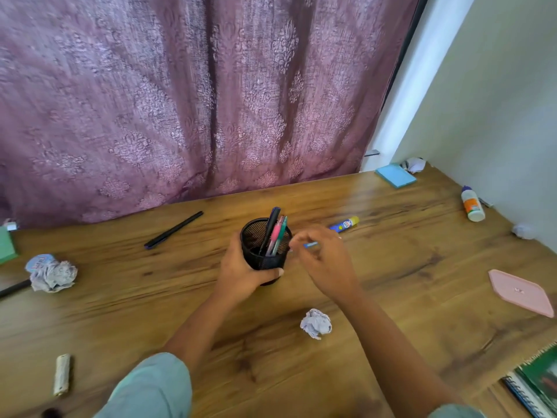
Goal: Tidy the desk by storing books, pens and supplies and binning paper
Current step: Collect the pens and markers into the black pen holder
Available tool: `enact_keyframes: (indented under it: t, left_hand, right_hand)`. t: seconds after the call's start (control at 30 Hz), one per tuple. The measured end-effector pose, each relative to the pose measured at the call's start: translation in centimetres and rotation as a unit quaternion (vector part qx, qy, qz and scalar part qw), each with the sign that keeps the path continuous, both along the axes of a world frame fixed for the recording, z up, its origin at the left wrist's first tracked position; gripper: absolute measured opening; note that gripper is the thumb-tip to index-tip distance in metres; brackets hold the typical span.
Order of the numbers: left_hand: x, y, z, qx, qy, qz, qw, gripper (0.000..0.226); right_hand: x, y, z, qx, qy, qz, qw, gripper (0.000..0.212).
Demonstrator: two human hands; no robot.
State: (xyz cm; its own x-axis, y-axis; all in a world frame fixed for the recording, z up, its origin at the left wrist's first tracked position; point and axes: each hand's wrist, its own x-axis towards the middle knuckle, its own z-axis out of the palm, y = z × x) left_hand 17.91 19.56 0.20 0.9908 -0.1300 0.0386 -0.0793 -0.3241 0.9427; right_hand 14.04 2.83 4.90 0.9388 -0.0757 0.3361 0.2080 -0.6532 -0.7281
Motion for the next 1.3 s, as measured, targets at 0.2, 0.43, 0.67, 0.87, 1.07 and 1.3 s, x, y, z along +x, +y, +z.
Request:
enact_keyframes:
  t: [0.2, 0.43, 0.67, 0.87, 1.07, 1.3]
  left_hand:
    - [-0.2, 1.8, -1.4, -0.027, 0.007, 0.051, 0.998, 0.092]
    - [-0.6, 2.2, -2.2, -0.026, -0.006, 0.053, 0.998, 0.083]
    - [-0.3, 2.2, -2.8, 0.006, -0.03, 0.034, 0.999, 0.086]
    - [-0.2, 2.0, -3.1, 0.018, -0.04, 0.038, 0.998, 0.084]
    - [-0.3, 2.0, -3.0, 0.025, -0.039, 0.038, 0.998, 0.082]
    - [-0.5, 2.0, -2.7, 0.035, -0.045, 0.04, 0.998, 0.086]
  right_hand:
    - [1.6, -3.4, -3.6, -0.057, 0.153, -0.123, 0.979, 0.024]
    - [4.0, -2.0, -6.5, -0.293, 0.266, -0.088, 0.914, 0.052]
    - [5.9, -2.1, -6.3, -0.347, 0.222, -0.098, 0.906, 0.027]
    - [6.4, -0.5, -2.2, -0.016, 0.013, -0.146, 0.989, 0.017]
    - [4.1, 3.8, 1.6, 0.35, -0.065, -0.065, 0.932, 0.034]
    - [3.3, 4.9, -0.8, 0.289, -0.031, -0.028, 0.956, 0.039]
